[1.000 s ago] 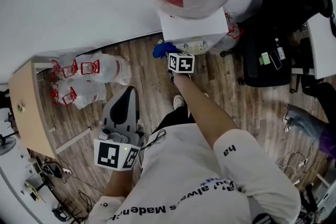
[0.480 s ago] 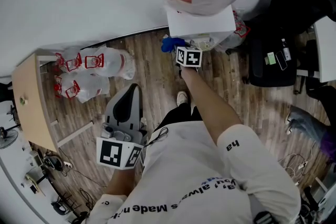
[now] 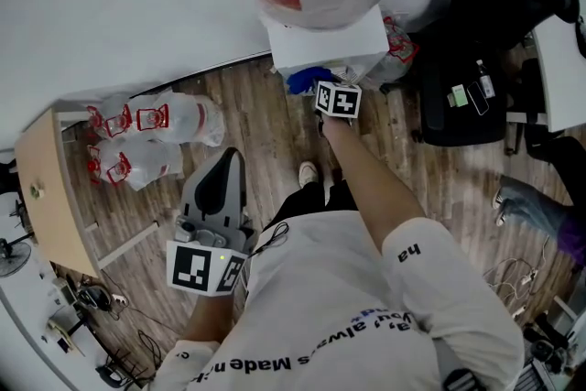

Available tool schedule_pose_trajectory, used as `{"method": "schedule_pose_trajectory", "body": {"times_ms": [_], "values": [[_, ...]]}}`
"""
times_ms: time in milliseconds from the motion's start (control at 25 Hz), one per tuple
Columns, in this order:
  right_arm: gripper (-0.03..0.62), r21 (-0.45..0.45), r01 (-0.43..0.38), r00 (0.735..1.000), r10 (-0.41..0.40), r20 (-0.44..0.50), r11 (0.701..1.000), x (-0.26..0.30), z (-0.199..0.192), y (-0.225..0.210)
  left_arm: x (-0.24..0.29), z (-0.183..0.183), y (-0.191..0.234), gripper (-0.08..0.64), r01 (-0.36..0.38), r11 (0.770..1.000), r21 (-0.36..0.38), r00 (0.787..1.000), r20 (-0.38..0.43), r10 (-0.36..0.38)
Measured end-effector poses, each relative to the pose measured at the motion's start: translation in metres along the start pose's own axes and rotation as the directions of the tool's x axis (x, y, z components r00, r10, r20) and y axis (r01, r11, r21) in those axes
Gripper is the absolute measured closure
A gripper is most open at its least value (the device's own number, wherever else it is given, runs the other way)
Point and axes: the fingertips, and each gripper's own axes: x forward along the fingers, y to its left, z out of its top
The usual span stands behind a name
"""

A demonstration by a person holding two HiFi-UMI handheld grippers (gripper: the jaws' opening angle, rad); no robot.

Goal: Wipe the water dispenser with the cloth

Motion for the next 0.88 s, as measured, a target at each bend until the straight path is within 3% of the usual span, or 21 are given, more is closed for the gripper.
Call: {"method": "schedule_pose_trajectory", "body": {"times_ms": [880], "values": [[0.512,0.052,0.121,0.989,-0.125,0.078,0.991,-0.055,0.045,-0.135,0.052,-0.008,-0.061,0.541,0.111,0.994,0.004,0.994,-0.022,-0.110]]}}
